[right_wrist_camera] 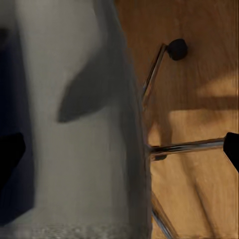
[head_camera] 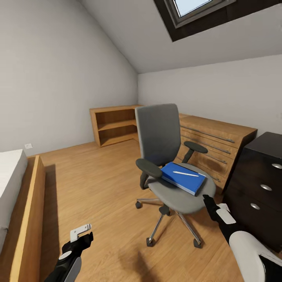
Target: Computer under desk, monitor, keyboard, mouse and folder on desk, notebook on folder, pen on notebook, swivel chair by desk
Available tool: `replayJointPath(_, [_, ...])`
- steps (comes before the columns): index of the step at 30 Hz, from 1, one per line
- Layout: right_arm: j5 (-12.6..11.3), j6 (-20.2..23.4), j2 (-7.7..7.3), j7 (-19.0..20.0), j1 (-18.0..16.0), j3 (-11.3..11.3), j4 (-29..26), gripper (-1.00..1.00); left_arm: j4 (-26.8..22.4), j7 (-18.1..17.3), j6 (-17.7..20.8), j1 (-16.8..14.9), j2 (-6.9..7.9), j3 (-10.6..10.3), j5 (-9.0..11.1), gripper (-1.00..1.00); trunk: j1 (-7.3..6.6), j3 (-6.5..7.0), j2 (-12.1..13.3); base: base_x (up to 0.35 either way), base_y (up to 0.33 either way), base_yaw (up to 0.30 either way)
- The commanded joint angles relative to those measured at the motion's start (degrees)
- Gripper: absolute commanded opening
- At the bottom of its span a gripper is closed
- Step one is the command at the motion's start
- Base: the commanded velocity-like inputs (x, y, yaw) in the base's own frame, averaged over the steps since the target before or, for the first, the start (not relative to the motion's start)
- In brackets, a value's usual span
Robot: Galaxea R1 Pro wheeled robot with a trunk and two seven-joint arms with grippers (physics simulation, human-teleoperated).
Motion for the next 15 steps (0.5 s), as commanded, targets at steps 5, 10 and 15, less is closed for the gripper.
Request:
replayJointPath(5, [-0.5, 0.3, 0.07, -0.2, 0.0, -0.1, 0.0, 1.00, -0.1, 0.5, 0.2, 0.0, 0.08, -0.3, 0.5, 1.00, -0.04, -0.06, 0.0, -0.233, 0.000, 0.000])
replayJointPath(10, [-0.5, 0.3, 0.07, -0.3, 0.0, -0.1, 0.0, 1.00, -0.1, 0.5, 0.2, 0.0, 0.08, -0.3, 0.5, 1.00, -0.04, -0.06, 0.0, -0.060, 0.000, 0.000])
replayJointPath(15, [-0.4, 0.3, 0.20, -0.3, 0.0, -0.1, 0.0, 1.00, -0.1, 0.5, 0.2, 0.0, 0.08, -0.3, 0.5, 1.00, -0.04, -0.06, 0.0, -0.012, 0.000, 0.000])
